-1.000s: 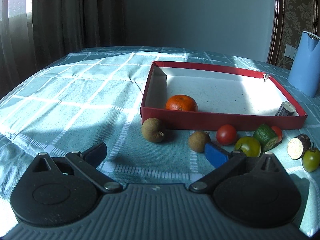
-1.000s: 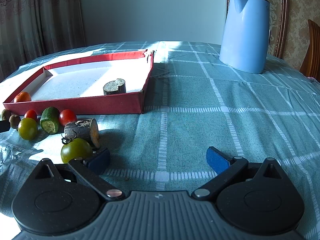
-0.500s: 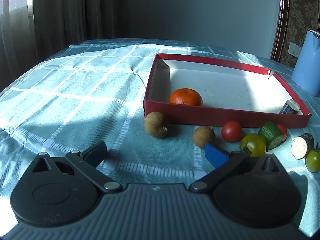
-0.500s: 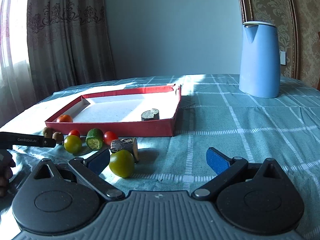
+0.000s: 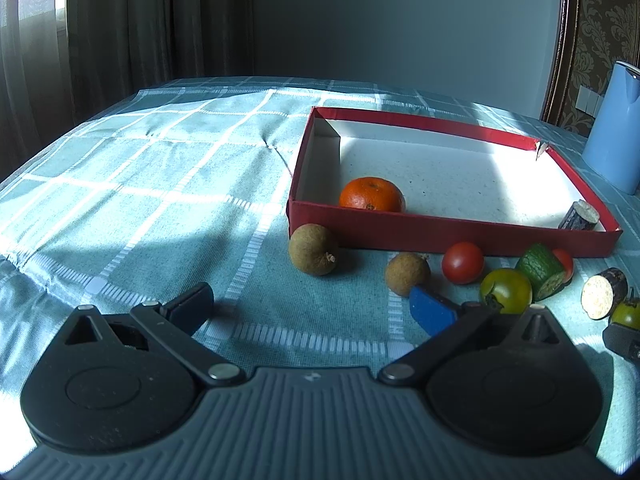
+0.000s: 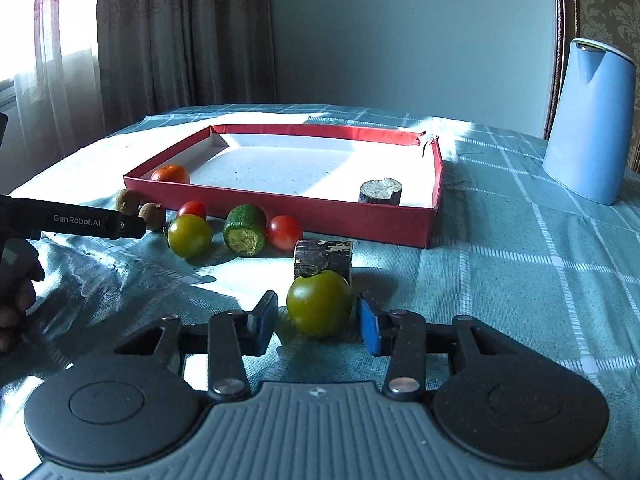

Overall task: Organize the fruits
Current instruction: 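Carry the green tomato into the tray and open the right gripper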

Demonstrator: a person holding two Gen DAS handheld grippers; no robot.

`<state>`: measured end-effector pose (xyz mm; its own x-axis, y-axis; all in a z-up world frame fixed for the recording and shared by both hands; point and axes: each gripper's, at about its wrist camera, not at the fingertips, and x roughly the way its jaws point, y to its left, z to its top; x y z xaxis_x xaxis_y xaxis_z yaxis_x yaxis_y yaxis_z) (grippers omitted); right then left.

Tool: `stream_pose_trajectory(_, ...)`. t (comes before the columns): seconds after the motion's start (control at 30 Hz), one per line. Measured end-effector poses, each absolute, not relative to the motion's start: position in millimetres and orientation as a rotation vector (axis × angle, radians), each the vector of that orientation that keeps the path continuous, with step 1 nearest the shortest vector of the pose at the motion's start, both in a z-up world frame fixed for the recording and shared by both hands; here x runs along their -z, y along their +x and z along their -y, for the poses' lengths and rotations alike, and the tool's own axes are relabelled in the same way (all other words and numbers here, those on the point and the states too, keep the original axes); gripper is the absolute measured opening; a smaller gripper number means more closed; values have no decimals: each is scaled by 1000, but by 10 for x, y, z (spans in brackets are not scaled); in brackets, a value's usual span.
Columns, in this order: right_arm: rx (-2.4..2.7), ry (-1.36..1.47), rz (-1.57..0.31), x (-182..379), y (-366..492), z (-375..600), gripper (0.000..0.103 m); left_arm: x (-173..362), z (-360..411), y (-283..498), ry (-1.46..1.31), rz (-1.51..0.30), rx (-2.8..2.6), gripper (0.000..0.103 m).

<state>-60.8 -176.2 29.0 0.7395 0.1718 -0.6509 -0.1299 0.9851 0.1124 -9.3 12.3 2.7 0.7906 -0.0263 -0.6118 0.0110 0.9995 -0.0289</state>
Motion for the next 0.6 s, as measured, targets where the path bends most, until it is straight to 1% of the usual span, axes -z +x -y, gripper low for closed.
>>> stream_pose_trajectory(0.2,-167,93,-680,-353,-724,1812,33,-27,-120,-93,-23,-660,19,103)
stream_pose_trajectory(0.33,-156,103,-615,-521,-742,1868,33,-27,-122,-92,-23,-660,20,103)
stream_pose_trajectory(0.5,-132,103,-539,-835,-467,2013,33,-26,-120,-91,-23,-660,19,103)
stream_pose_trajectory(0.6,-110,90,-538,-878,-228,2060,33,-24,-119,-92,-24,-661,20,103)
